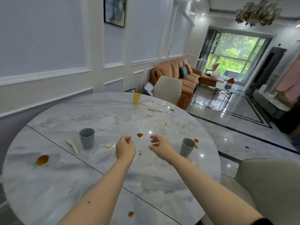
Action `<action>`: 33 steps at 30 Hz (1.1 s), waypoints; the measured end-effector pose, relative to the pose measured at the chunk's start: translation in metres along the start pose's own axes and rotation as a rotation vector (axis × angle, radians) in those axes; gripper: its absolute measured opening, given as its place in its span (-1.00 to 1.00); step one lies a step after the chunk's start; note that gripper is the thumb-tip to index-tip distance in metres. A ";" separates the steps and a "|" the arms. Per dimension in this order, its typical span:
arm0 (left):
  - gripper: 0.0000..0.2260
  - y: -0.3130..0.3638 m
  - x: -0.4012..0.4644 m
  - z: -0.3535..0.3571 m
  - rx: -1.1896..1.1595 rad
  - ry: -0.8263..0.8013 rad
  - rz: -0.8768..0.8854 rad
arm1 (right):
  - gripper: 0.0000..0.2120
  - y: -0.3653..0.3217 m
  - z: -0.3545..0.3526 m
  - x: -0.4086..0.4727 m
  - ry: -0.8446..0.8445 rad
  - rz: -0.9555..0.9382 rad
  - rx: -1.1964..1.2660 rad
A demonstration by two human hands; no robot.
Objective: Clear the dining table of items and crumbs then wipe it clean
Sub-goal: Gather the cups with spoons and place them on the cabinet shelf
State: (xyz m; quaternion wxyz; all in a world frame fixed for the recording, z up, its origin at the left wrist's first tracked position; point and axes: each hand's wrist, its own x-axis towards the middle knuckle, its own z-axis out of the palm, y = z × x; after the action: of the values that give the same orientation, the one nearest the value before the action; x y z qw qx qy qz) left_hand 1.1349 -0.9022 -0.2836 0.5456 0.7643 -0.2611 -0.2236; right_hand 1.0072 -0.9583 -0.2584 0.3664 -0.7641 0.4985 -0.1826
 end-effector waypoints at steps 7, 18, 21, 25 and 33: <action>-0.79 -0.036 0.046 -0.009 0.020 0.080 -0.069 | -0.57 -0.005 0.052 0.061 -0.116 -0.023 0.016; -0.76 -0.113 0.153 -0.091 0.170 0.228 -0.227 | -0.57 -0.063 0.182 0.144 -0.264 -0.145 -0.018; -0.73 -0.141 0.196 -0.106 0.260 0.193 -0.257 | -0.54 -0.078 0.221 0.166 -0.269 -0.231 -0.086; -0.58 -0.169 0.233 -0.109 0.413 0.064 -0.303 | -0.49 -0.084 0.262 0.185 -0.264 -0.314 -0.176; -0.58 -0.211 0.269 -0.095 0.629 -0.083 -0.338 | -0.79 -0.078 0.305 0.218 -0.090 -0.339 -0.311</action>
State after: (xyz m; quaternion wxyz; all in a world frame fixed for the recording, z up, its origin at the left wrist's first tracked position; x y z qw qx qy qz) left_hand 1.4328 -0.9509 -0.4703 0.2279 0.9175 -0.2088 -0.2502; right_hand 1.3479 -1.0205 -0.4219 0.2302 -0.8915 0.3685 -0.1282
